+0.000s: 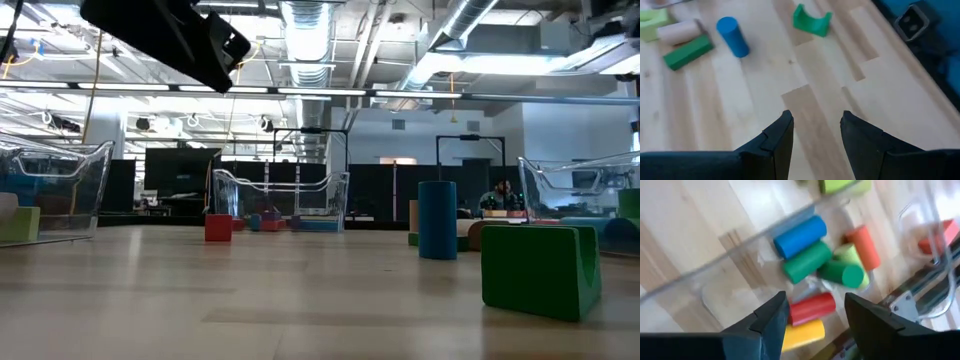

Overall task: Sort blocks by size
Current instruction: Put the light green arc block into the left transparent bin

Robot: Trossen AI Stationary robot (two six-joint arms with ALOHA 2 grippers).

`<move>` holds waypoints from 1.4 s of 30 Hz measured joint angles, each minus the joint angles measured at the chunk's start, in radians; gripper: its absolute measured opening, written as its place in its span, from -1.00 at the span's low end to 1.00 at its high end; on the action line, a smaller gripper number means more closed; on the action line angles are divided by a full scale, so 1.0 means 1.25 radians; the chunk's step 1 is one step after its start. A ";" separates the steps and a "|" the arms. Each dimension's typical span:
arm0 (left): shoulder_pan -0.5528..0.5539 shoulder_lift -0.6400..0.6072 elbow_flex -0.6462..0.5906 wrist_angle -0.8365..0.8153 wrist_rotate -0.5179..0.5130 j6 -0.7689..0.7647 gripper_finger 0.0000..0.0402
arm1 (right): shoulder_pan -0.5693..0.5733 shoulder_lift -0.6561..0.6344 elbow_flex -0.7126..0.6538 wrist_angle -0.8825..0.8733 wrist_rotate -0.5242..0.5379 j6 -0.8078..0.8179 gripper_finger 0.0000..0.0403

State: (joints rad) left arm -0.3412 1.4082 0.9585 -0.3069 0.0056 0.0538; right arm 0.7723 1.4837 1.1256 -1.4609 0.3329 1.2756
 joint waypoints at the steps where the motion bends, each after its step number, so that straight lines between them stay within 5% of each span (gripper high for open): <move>1: 0.000 0.000 0.000 -0.004 -0.011 0.002 -0.23 | 0.000 0.000 0.009 -0.006 0.014 0.000 0.13; 12: 0.002 0.000 0.000 -0.016 -0.036 0.007 -0.23 | 0.000 0.000 0.086 0.022 0.151 0.006 0.12; 21: 0.002 0.000 0.001 0.028 -0.051 0.005 -0.23 | -0.047 0.002 0.087 0.304 0.275 -0.179 0.12; 30: -0.029 0.000 0.001 0.118 -0.053 0.045 -0.23 | -0.132 0.009 0.088 0.540 0.284 -0.446 0.12; 42: -0.045 0.000 0.001 0.064 -0.083 0.088 -0.23 | -0.164 0.038 0.038 0.593 0.277 -0.531 0.12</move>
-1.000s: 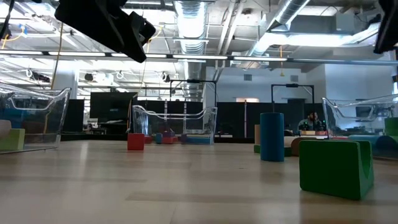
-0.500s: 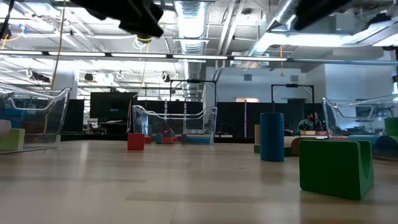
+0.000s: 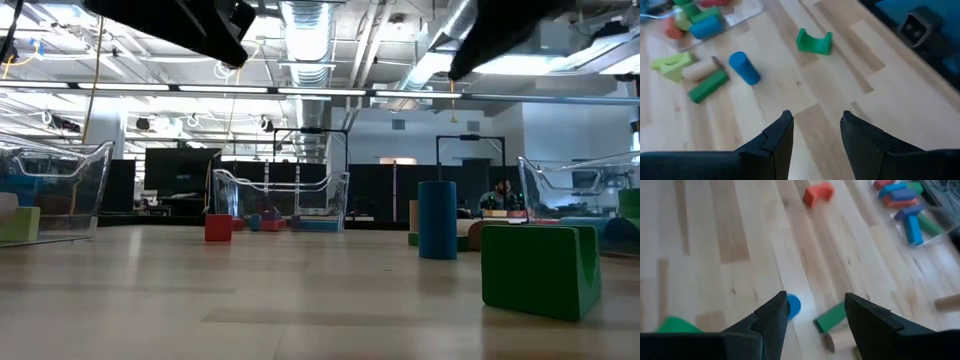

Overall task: Sort blocks by size
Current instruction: Put the light green arc block into the left transparent bin

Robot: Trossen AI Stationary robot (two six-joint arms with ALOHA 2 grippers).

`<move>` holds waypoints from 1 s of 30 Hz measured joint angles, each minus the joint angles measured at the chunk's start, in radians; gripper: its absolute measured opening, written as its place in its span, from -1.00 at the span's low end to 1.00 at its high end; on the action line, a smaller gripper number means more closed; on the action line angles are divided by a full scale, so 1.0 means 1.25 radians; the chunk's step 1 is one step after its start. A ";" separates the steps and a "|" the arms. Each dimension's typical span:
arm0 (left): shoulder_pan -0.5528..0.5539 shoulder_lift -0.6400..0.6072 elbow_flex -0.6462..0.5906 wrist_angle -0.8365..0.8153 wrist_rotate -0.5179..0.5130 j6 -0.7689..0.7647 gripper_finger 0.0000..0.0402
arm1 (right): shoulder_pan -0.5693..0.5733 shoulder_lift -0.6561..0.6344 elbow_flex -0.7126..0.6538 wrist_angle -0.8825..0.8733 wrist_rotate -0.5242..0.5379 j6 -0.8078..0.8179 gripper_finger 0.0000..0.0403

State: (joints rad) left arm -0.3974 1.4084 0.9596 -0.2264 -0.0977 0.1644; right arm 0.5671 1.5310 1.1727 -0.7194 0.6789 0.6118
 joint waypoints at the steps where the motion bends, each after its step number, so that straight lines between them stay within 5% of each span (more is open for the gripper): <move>1: 0.002 0.000 0.000 0.000 -0.013 0.011 -0.23 | 0.000 0.007 -0.011 0.005 0.000 0.000 0.12; 11: 0.094 0.000 0.000 0.024 -0.041 0.099 -0.23 | -0.042 0.068 -0.031 -0.037 -0.014 -0.028 0.12; 18: 0.191 0.000 -0.001 0.031 0.010 0.123 -0.23 | -0.137 0.087 -0.031 -0.046 -0.038 -0.051 0.12; 30: 0.314 0.000 -0.173 0.214 0.110 0.090 -0.23 | -0.306 0.097 -0.031 -0.007 -0.196 -0.072 0.12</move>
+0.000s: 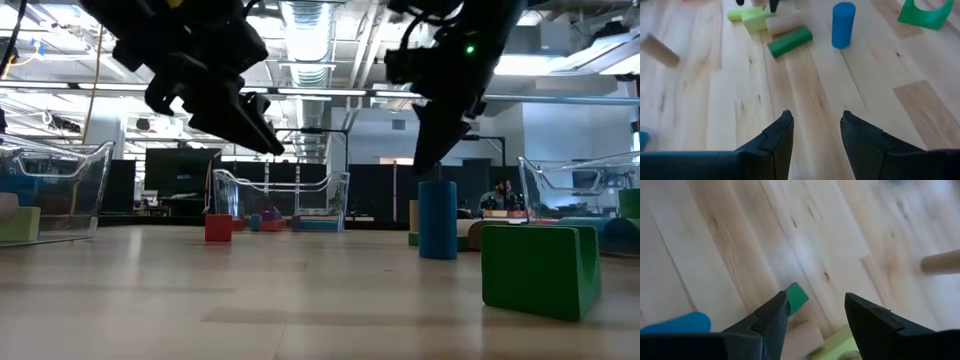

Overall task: Sort blocks by size
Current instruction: Put the light green arc block into the left transparent bin

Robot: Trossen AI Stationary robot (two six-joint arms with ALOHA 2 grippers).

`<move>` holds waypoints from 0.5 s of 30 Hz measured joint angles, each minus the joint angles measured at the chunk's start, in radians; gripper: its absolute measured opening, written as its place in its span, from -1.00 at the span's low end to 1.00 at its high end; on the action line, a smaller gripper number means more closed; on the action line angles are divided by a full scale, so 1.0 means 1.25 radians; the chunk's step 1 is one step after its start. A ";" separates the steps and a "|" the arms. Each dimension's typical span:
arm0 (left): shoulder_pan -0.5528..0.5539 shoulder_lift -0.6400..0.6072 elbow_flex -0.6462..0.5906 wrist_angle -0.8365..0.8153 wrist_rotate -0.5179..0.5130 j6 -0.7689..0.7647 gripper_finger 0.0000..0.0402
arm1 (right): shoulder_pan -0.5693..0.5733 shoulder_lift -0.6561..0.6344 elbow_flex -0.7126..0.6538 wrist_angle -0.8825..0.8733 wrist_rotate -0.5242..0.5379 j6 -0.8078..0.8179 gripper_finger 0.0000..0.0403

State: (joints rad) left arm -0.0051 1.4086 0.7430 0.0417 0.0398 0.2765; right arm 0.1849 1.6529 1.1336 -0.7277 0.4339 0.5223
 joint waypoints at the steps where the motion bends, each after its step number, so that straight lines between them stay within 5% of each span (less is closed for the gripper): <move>1: 0.001 0.000 -0.003 0.002 0.003 -0.001 -0.23 | -0.010 0.003 0.000 0.008 -0.015 0.000 0.12; 15: -0.008 0.000 -0.005 0.070 0.007 0.071 -0.23 | -0.136 0.170 0.005 0.026 -0.175 -0.034 0.12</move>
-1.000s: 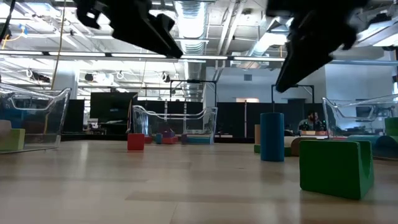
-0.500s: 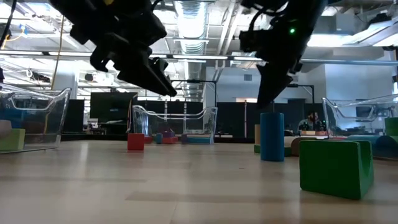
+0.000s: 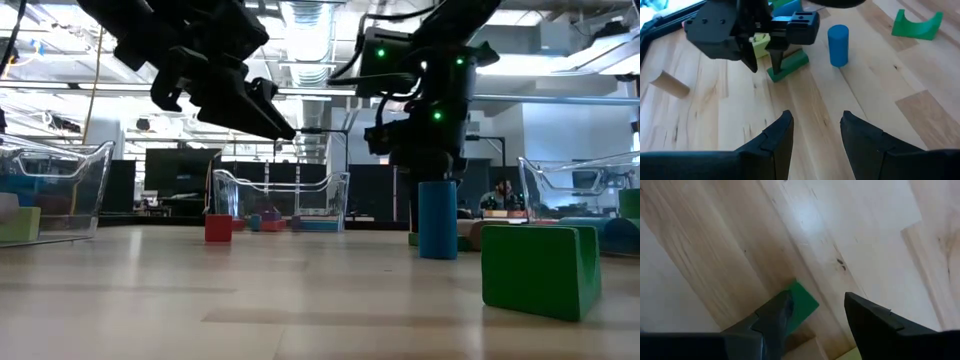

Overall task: Sort blocks by size
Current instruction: Put the light green arc block into the left transparent bin

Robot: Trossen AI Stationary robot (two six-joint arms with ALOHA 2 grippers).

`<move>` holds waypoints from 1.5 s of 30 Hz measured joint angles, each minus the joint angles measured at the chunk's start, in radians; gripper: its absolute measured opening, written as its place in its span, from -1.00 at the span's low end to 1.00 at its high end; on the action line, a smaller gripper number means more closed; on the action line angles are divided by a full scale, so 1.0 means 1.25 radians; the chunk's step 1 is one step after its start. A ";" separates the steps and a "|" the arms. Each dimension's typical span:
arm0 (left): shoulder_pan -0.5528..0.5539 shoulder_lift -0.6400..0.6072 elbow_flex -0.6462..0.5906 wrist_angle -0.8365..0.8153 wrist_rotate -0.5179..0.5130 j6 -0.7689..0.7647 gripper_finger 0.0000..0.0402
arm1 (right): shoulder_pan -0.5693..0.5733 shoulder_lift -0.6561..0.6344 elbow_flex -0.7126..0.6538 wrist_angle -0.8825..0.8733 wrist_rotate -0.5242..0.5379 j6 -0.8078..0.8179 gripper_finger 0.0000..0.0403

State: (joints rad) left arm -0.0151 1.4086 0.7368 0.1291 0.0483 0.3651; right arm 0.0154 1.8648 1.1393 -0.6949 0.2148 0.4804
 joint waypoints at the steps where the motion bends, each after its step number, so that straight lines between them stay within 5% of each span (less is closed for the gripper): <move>1: 0.000 0.000 0.000 -0.001 0.000 0.002 -0.23 | -0.002 0.000 0.000 0.000 -0.003 -0.001 0.12; 22: 0.000 0.000 0.000 -0.002 0.000 0.011 -0.23 | -0.021 -0.021 -0.003 0.176 -0.008 -0.134 0.12; 30: 0.000 0.000 0.000 -0.003 -0.001 0.011 -0.23 | -0.010 -0.023 0.031 0.163 -0.004 -0.203 0.12; 45: 0.000 0.000 0.000 0.055 -0.001 -0.029 -0.23 | 0.061 -0.024 0.032 0.081 -0.004 -0.125 0.12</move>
State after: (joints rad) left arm -0.0151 1.4086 0.7368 0.1983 0.0471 0.3284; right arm 0.0919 1.8351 1.1793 -0.5938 0.2104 0.3237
